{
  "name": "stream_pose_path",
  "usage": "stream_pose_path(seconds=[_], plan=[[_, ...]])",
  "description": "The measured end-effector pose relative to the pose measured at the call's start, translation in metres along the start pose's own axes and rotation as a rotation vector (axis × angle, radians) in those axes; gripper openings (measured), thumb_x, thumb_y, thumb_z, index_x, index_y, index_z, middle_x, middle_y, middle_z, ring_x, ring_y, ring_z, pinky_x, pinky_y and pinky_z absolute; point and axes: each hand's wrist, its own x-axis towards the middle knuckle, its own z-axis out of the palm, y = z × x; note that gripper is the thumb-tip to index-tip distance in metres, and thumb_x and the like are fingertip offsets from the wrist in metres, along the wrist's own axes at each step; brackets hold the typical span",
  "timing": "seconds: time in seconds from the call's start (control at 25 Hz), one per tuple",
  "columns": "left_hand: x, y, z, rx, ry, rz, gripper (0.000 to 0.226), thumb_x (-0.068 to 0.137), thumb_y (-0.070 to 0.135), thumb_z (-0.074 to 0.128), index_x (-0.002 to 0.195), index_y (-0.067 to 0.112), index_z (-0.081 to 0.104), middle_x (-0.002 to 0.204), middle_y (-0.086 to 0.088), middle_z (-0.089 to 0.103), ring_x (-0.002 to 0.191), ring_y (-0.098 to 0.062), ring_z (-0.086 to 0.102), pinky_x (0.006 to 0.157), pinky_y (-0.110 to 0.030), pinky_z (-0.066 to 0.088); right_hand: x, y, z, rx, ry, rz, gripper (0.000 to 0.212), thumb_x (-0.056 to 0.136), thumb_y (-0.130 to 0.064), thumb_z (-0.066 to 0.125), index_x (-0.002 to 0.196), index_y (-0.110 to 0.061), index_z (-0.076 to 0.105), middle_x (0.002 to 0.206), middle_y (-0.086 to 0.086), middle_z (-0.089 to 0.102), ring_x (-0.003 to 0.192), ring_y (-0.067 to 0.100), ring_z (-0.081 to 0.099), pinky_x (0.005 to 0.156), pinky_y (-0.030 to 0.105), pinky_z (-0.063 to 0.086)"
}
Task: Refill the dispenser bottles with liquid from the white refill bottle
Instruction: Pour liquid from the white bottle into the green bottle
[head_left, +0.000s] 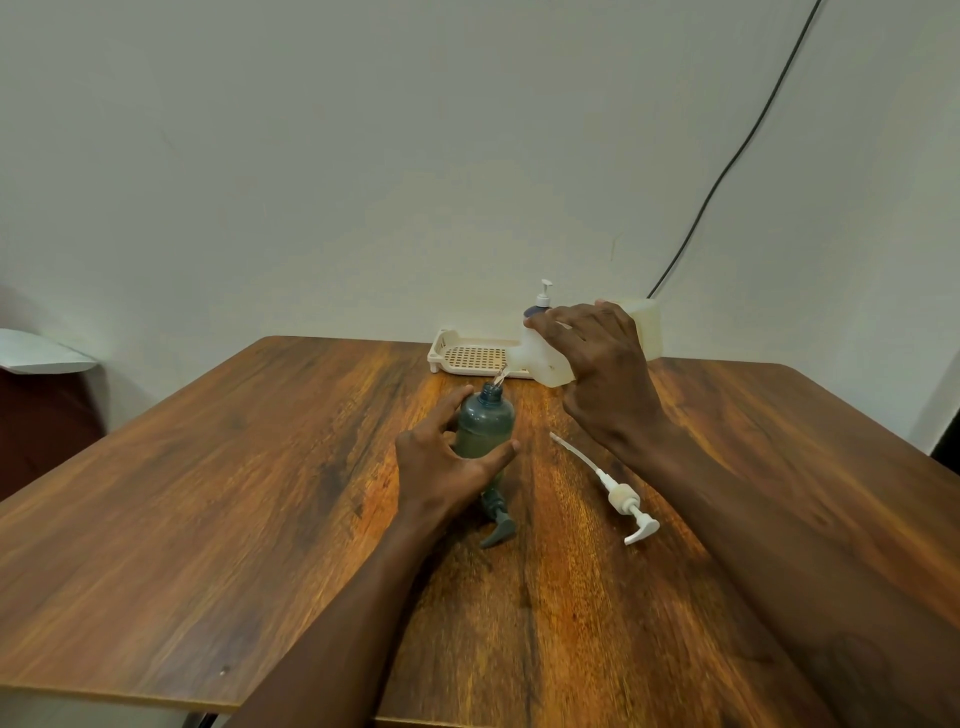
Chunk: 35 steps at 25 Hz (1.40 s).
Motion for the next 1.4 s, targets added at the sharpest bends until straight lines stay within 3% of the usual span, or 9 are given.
stream_pose_path(seconds=[0.4, 1.16, 1.4], plan=[[-0.0001, 0.0016, -0.0011, -0.007, -0.017, -0.003, 0.09, 0.067, 0.055, 0.091, 0.144, 0.027, 0.055, 0.132, 0.003, 0.068, 0.107, -0.002, 0.062, 0.076, -0.007, 0.054, 0.0018, -0.0002, -0.0013, -0.002, 0.006, -0.003, 0.084, 0.059, 0.004, 0.087, 0.136, -0.014, 0.059, 0.127, 0.016, 0.067, 0.12, 0.037, 0.06, 0.111, 0.054, 0.036], [-0.0001, 0.0019, -0.001, -0.006, -0.02, -0.005, 0.091, 0.066, 0.053, 0.092, 0.144, 0.025, 0.055, 0.134, 0.001, 0.067, 0.108, -0.002, 0.06, 0.076, -0.005, 0.053, -0.0003, -0.0028, -0.0007, 0.005, 0.009, -0.002, 0.083, 0.061, 0.002, 0.087, 0.137, -0.016, 0.058, 0.128, 0.013, 0.067, 0.122, 0.035, 0.058, 0.112, 0.052, 0.036], [-0.0012, 0.0038, -0.0018, -0.013, -0.021, 0.001, 0.091, 0.066, 0.054, 0.091, 0.144, 0.023, 0.057, 0.131, 0.008, 0.066, 0.109, -0.003, 0.063, 0.078, -0.012, 0.057, -0.0071, -0.0089, -0.0004, 0.171, -0.053, 0.133, 0.083, 0.065, -0.02, 0.092, 0.14, -0.019, 0.056, 0.131, 0.009, 0.066, 0.117, 0.031, 0.061, 0.096, 0.05, 0.053]])
